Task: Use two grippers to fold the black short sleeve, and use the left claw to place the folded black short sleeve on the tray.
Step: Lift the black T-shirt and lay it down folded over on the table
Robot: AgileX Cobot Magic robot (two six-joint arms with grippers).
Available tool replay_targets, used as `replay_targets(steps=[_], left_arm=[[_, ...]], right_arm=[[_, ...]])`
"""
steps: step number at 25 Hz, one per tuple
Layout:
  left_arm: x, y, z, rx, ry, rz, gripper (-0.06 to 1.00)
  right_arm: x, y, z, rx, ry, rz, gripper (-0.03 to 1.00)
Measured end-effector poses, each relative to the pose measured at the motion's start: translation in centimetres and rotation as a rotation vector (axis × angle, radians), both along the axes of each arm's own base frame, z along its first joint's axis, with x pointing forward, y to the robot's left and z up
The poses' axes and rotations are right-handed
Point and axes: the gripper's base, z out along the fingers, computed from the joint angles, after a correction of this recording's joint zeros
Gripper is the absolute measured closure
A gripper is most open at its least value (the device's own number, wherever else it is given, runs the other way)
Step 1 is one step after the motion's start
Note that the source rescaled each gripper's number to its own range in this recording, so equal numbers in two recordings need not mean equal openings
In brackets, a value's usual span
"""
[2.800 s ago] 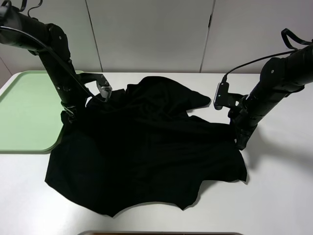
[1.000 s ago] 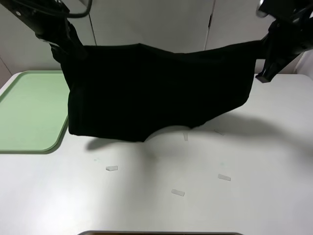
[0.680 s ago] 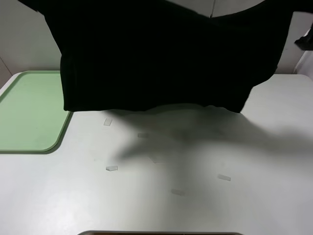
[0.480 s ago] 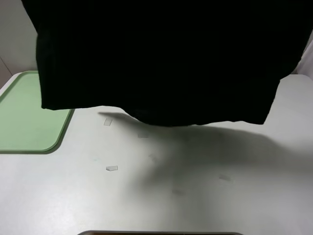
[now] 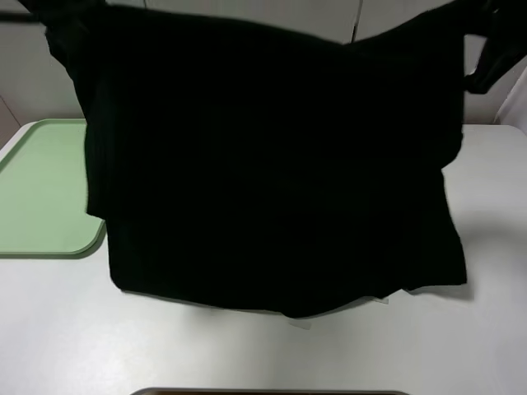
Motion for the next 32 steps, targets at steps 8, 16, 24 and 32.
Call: replay_targets(steps=[8,16,24,32], left_arm=[[8.1,-1.4,-11.1,0.260,0.161,0.137,0.94],[10.5,-1.6,-14.3,0.362,0.094,0.148,0.94],[11.0,-1.8,-14.0,0.366,0.034,0.109,0.94],[8.9,-1.9,-15.5,0.422,0.270,-0.017,0.94]], right_arm=[[9.5,-0.3,-12.2,-0.028,0.154,-0.061,0.97],[11.1,-0.8,-13.9,-0.031,0.065,-0.079,0.97],[11.0,-1.3,-14.9,-0.093,0.140,-0.063,0.97],[8.9,-1.4,-19.3,-0.168,0.575,-0.013,0.97]])
